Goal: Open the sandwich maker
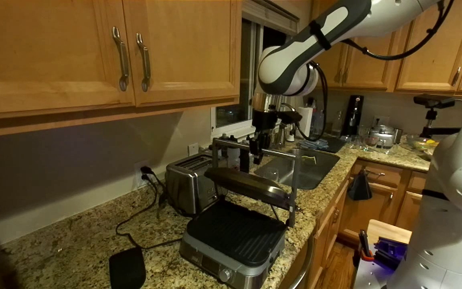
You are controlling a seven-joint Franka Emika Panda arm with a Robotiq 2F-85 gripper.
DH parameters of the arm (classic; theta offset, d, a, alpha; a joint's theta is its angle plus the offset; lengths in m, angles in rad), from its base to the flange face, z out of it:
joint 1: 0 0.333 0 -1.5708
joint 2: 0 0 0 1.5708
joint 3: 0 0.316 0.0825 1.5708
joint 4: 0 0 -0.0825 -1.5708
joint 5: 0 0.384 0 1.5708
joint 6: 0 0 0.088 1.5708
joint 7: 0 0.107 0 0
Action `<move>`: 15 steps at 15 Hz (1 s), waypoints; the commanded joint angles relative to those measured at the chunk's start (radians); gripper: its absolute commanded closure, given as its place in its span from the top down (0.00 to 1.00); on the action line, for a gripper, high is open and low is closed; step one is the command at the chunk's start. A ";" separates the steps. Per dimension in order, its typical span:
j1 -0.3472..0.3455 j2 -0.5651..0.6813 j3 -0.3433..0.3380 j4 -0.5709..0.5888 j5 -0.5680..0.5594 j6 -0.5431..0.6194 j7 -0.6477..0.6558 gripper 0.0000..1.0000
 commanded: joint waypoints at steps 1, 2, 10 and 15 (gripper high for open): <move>-0.039 -0.013 -0.050 -0.014 -0.025 0.000 -0.058 0.03; -0.046 -0.005 -0.064 -0.011 -0.023 0.000 -0.072 0.03; -0.138 0.058 -0.143 0.006 -0.116 0.007 -0.110 0.03; -0.171 0.090 -0.151 0.016 -0.240 0.019 -0.105 0.03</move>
